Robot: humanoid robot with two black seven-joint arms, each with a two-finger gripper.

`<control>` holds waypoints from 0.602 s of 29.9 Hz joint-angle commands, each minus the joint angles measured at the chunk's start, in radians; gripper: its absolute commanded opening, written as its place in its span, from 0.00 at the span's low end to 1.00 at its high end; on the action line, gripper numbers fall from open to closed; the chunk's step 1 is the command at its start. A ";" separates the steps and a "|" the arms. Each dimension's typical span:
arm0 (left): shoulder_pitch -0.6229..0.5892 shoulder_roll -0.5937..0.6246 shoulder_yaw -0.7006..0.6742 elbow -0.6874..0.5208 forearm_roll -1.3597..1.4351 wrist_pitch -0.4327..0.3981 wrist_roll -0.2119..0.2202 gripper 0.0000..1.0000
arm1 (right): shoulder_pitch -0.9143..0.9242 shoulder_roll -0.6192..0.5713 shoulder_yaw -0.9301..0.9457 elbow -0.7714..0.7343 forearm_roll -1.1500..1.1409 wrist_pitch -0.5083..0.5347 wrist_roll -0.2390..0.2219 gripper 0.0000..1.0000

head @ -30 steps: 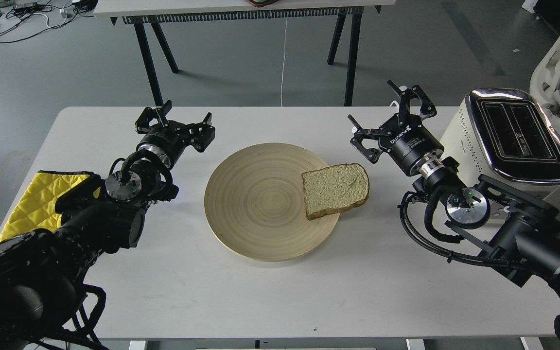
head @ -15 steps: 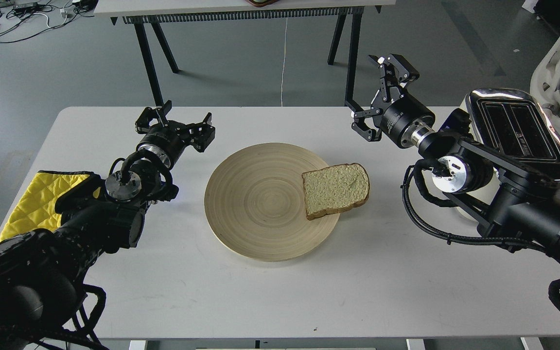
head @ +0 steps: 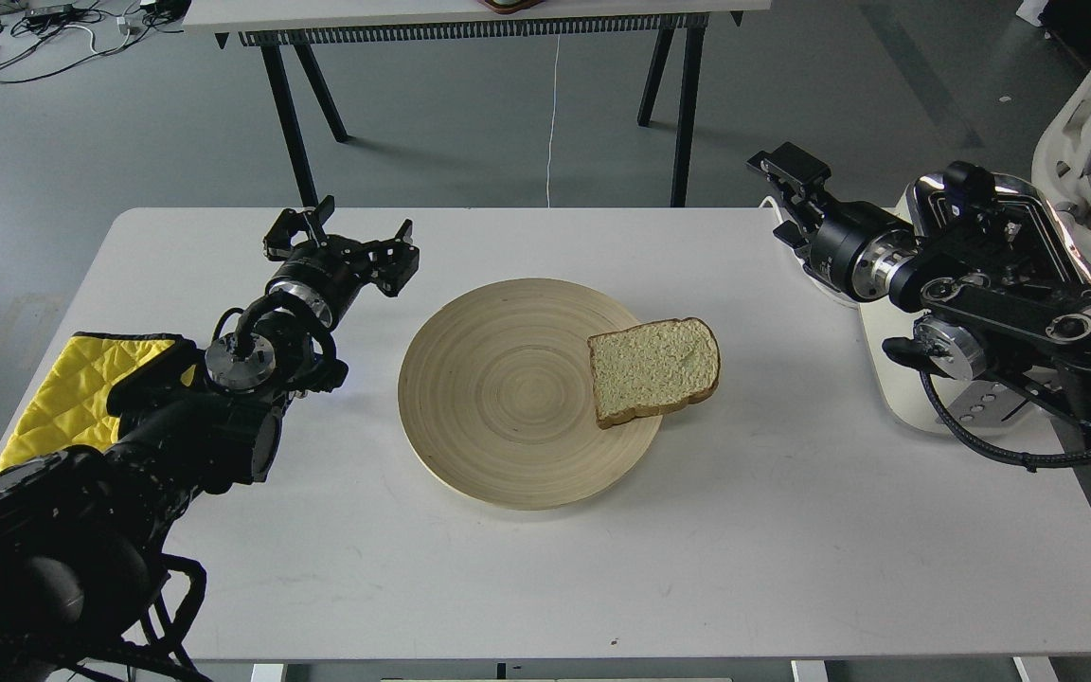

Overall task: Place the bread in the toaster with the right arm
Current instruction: 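Reach the open right gripper to the bread slice edge on the plate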

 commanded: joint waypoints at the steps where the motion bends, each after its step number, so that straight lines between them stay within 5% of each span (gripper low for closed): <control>1: 0.000 0.000 0.001 0.000 0.000 0.000 0.000 1.00 | 0.002 -0.006 -0.089 0.033 -0.002 0.000 0.001 0.99; 18: 0.000 0.000 0.001 0.000 0.000 0.000 0.000 1.00 | -0.090 0.080 -0.160 0.073 -0.029 -0.049 0.007 0.93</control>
